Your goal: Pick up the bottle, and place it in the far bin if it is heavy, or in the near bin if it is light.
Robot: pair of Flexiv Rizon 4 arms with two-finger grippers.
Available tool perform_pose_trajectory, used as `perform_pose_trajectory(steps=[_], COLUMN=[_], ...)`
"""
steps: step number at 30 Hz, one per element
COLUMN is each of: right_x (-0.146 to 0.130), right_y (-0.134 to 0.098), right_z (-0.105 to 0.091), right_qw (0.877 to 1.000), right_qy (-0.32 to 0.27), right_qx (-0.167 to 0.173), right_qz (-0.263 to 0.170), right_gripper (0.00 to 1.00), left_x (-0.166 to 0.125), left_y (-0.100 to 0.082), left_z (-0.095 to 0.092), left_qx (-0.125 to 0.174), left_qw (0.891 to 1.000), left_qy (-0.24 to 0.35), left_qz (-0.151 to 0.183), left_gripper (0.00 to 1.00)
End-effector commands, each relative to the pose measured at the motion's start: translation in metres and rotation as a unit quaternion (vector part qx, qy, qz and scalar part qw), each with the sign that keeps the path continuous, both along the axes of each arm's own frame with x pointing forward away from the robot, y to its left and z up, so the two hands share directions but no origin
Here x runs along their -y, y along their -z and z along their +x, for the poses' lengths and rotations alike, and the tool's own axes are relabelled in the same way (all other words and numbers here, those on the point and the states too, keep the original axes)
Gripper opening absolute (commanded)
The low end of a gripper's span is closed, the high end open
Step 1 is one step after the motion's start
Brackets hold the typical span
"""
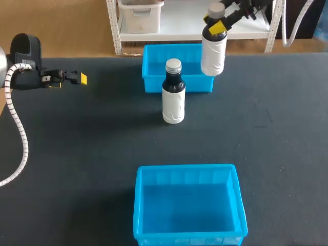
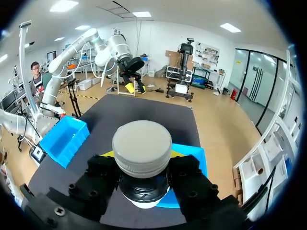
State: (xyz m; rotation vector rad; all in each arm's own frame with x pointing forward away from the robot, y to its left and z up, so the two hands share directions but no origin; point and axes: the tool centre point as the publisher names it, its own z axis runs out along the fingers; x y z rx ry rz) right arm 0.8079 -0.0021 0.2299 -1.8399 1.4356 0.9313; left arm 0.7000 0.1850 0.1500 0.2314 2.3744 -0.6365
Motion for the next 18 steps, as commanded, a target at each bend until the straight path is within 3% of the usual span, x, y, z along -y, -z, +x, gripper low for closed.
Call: perform_pose_trajectory(steps=[1, 18], right_x=[-0.002, -0.007], right_y=[-0.003, -0.002], right_z=[0.009, 0.019], right_qw=[1.000, 1.000], right_qy=[-0.016, -0.024], right_qx=[-0.010, -0.012], right_qz=[-0.003, -0.005], right_gripper=[0.00, 0.00], left_x=[0.000, 0.000], left_y=[0.000, 0.000], left_z=[0.000, 0.000], left_qx=[0.000, 0.000], left_qw=[1.000, 1.000], left_qy=[0.000, 0.000], left_qz=[0.000, 0.000], left_gripper=[1.00, 1.00])
